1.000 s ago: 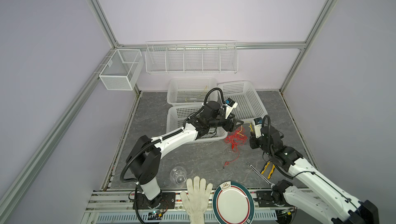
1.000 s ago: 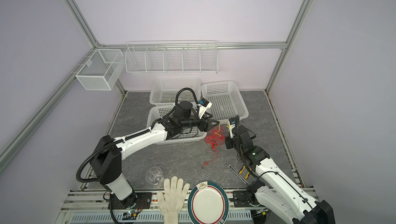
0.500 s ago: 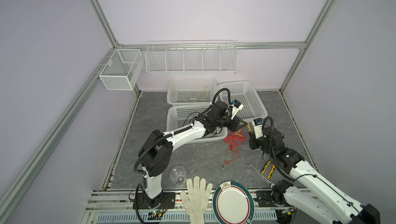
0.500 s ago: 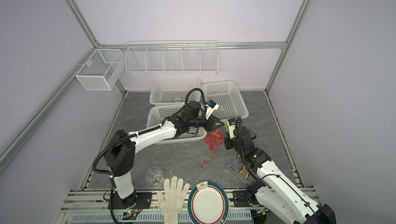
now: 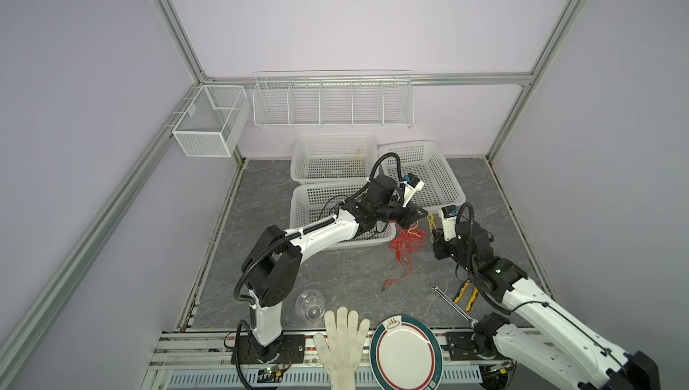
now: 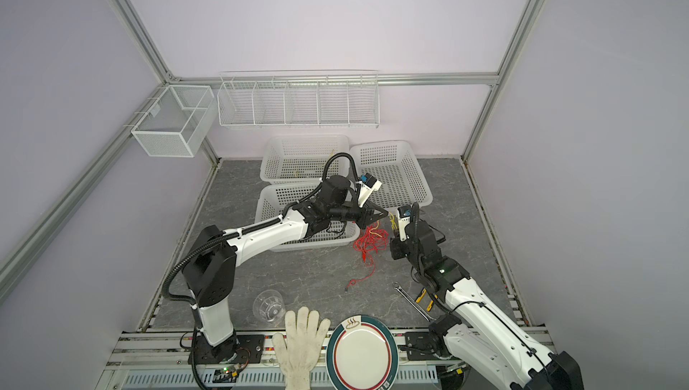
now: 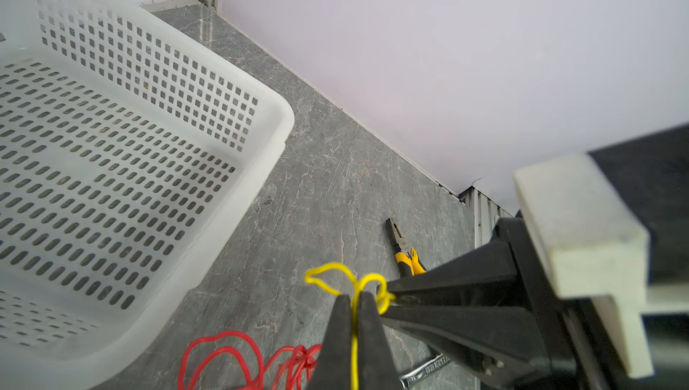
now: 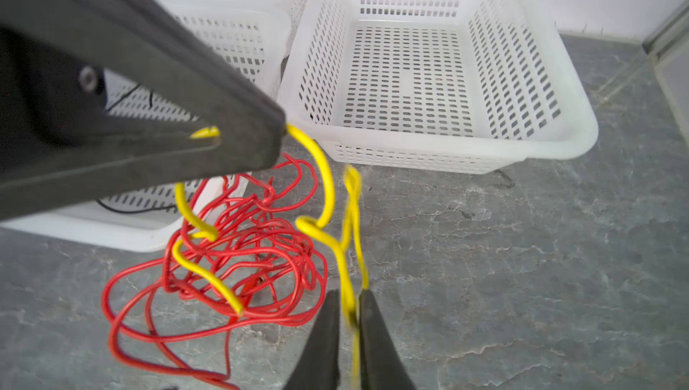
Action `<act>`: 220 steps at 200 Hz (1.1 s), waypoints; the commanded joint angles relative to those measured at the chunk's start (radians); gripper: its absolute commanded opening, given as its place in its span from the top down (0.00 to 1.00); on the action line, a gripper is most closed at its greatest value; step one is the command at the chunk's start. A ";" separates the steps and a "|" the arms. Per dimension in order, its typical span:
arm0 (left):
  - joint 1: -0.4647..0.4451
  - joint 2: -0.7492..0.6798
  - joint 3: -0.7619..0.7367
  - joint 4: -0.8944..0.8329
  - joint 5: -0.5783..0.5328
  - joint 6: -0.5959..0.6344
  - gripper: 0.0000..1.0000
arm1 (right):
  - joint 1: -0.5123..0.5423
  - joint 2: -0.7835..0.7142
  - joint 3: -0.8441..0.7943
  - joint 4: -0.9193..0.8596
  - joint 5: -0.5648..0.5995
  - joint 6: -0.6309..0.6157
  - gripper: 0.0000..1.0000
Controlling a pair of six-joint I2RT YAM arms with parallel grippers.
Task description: Untangle the cables
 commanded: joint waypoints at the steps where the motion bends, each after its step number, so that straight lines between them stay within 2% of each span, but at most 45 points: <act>1: -0.005 0.009 -0.003 0.052 -0.037 -0.034 1.00 | 0.005 -0.006 0.024 -0.017 0.036 0.036 0.70; 41: -0.006 0.003 0.003 0.047 -0.159 -0.106 1.00 | 0.005 -0.077 0.006 -0.035 -0.115 0.068 0.55; 96: -0.009 0.008 0.000 0.113 -0.115 -0.163 1.00 | 0.005 -0.117 -0.047 0.050 -0.300 0.116 0.43; 114: -0.010 0.002 0.000 0.130 -0.096 -0.178 1.00 | 0.006 -0.080 -0.050 0.069 -0.308 0.117 0.39; 138: -0.016 -0.010 -0.003 0.147 -0.064 -0.189 1.00 | 0.006 -0.065 -0.077 0.134 -0.274 0.122 0.22; 152: -0.022 -0.016 -0.005 0.148 -0.061 -0.190 1.00 | 0.006 -0.066 -0.097 0.191 -0.268 0.120 0.17; 200: -0.044 -0.021 -0.004 0.171 -0.033 -0.217 1.00 | 0.007 0.003 -0.095 0.271 -0.248 0.101 0.17; 220: -0.048 -0.021 -0.005 0.193 -0.015 -0.239 1.00 | 0.007 0.028 -0.099 0.290 -0.206 0.094 0.18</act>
